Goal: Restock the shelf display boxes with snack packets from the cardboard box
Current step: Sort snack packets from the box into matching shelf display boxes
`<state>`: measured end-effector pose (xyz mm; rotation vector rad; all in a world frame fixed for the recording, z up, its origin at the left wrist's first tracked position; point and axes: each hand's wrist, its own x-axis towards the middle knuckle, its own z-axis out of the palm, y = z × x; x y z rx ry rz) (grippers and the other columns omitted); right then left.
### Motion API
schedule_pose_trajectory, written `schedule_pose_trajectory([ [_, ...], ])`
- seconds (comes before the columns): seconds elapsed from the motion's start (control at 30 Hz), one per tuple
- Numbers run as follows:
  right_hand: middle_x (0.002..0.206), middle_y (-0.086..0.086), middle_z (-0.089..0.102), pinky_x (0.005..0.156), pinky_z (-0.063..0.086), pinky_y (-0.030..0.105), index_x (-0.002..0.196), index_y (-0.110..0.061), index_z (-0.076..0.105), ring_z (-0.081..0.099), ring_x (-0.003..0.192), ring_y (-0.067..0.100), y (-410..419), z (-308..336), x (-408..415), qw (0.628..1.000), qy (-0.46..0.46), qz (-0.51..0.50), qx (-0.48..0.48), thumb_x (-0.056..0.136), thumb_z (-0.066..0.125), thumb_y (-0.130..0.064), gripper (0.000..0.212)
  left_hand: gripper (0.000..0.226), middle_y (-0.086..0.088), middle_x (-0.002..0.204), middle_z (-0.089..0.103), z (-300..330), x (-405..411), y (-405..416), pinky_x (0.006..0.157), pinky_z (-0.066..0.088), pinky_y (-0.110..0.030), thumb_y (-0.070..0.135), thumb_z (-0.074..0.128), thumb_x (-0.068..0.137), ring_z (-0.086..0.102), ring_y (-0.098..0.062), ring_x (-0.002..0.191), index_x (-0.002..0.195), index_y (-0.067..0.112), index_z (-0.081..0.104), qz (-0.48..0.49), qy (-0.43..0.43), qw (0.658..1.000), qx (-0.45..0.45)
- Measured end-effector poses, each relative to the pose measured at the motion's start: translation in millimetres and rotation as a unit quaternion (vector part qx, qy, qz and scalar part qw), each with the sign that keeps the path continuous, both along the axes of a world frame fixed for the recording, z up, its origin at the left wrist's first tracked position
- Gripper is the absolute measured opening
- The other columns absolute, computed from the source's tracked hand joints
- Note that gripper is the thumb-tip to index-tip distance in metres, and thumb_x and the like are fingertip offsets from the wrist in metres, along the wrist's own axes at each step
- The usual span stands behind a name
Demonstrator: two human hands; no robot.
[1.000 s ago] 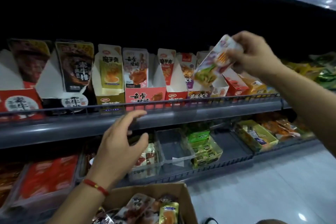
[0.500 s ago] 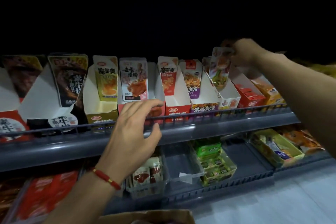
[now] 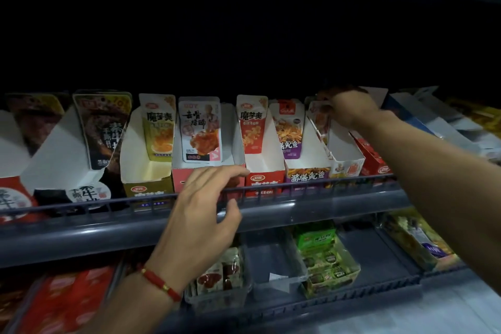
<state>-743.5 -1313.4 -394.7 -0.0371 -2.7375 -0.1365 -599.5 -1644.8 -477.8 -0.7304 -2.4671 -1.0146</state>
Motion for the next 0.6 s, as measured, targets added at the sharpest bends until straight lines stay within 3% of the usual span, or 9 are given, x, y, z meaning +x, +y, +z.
schedule_pose_trajectory([
  [0.23,0.123,0.024,0.062,0.091,0.054,0.052,0.127,-0.004,0.061,0.062,0.107,0.042,-3,-4,-3,0.999,0.041,-0.019,0.02,0.097,0.063,-0.011,0.031,0.046,0.026,0.121,0.055,-2,1,-7,0.109,0.04,-0.021,0.009,0.064,0.093,0.046,0.006,0.122,0.13,0.036,0.058,-0.005,0.017,1.0,0.008],
  [0.43,0.119,0.024,0.062,0.081,0.057,0.053,0.126,-0.006,0.059,0.063,0.101,0.042,-4,-4,-3,0.993,0.107,0.006,0.054,0.095,0.066,-0.008,0.032,0.046,0.027,0.119,0.056,-7,3,-17,0.101,0.035,-0.008,0.008,0.064,0.091,0.044,0.01,0.123,0.129,0.034,0.059,-0.011,0.029,1.0,-0.002],
  [0.53,0.106,0.015,0.068,0.071,0.056,0.043,0.117,-0.009,0.065,0.066,0.089,0.031,-13,3,8,0.99,0.123,0.011,0.063,0.099,0.062,-0.015,0.019,0.048,0.03,0.117,0.054,-15,8,-27,0.097,0.037,-0.006,0.007,0.064,0.09,0.045,0.012,0.121,0.128,0.036,0.058,-0.023,0.022,0.999,-0.007],
  [0.6,0.108,0.012,0.066,0.069,0.045,0.035,0.115,-0.009,0.064,0.063,0.091,0.029,-28,11,31,0.983,0.177,0.049,0.027,0.102,0.056,-0.025,0.022,0.045,0.03,0.118,0.055,-20,13,-39,0.095,0.04,-0.006,0.006,0.064,0.088,0.05,0.01,0.117,0.123,0.035,0.062,-0.028,0.022,0.999,-0.008],
])
